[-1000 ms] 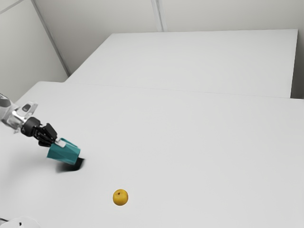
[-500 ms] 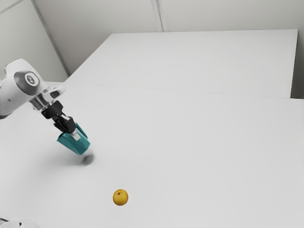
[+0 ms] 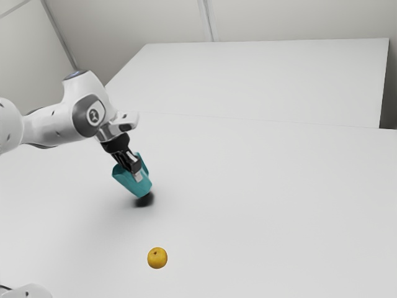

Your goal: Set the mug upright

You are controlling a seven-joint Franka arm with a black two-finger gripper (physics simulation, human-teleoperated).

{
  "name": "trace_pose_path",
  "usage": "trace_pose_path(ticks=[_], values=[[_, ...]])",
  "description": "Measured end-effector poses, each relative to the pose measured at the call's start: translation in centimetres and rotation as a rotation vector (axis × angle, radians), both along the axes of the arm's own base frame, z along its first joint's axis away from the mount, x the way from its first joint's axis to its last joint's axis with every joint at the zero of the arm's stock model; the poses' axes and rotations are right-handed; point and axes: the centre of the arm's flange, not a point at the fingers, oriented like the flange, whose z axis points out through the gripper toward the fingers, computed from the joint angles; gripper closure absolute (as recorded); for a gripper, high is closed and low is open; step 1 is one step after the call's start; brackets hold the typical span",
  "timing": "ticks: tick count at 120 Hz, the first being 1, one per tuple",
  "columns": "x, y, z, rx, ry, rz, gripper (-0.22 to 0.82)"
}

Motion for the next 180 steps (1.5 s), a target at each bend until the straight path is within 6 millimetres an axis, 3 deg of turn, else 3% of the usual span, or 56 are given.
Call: trace_pose_path(ticks=[11,42,64,163,180], values=[[0.2,-1.8,0.3,0.021,-0.022,-0.011,0.77],[0.5,-3.7,0.5,0.080,-0.044,-0.010,0.77],[0.1,-6.2,-0.4,0.115,-0.038,-0.026,0.77],[-0.7,-7.3,-4.3,0.195,0.027,0.043,0.78],[-0.8,-7.3,-4.5,0.205,0.034,0.057,0.72]])
